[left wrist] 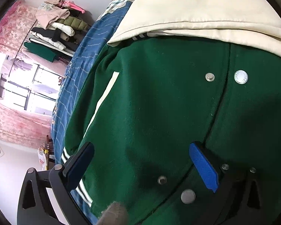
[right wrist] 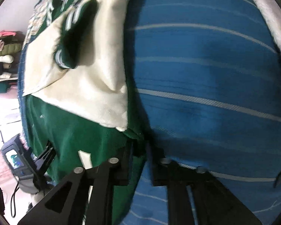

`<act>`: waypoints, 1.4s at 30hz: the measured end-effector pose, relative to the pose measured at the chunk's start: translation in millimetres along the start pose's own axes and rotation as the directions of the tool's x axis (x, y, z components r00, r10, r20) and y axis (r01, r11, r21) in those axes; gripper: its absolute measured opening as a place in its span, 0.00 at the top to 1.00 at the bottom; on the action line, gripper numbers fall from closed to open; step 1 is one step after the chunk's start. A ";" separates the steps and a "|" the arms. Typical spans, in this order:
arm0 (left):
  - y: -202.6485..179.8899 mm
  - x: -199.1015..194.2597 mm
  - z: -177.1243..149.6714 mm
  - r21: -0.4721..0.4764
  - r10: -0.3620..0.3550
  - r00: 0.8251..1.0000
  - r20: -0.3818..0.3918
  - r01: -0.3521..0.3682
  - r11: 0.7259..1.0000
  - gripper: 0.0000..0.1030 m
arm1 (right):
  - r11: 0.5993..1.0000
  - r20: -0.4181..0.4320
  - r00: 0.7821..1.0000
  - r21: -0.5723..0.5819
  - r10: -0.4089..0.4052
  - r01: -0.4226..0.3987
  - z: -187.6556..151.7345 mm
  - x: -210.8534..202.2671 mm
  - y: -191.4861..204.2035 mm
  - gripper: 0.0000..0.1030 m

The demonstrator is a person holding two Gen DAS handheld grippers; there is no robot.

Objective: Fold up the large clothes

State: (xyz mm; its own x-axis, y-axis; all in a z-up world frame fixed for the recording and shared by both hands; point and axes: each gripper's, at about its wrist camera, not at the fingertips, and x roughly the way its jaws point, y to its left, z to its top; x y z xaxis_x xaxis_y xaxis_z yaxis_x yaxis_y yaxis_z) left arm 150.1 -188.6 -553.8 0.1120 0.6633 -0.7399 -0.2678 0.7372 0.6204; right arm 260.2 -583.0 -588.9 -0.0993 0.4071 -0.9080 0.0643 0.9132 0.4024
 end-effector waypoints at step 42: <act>-36.5 -155.8 -91.2 0.043 -0.085 0.989 0.125 0.080 0.996 0.89 | 0.829 0.160 0.824 0.049 0.544 -0.557 63.8 -2.6 -13.9 0.11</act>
State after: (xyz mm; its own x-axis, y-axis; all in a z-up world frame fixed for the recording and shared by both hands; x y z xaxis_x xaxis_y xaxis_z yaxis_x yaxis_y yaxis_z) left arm 55.1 -330.5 -484.8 0.2527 0.6093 -0.7516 -0.2164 0.7927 0.5699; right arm 322.9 -597.9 -599.6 0.1124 0.8292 -0.5475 0.1572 0.5292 0.8338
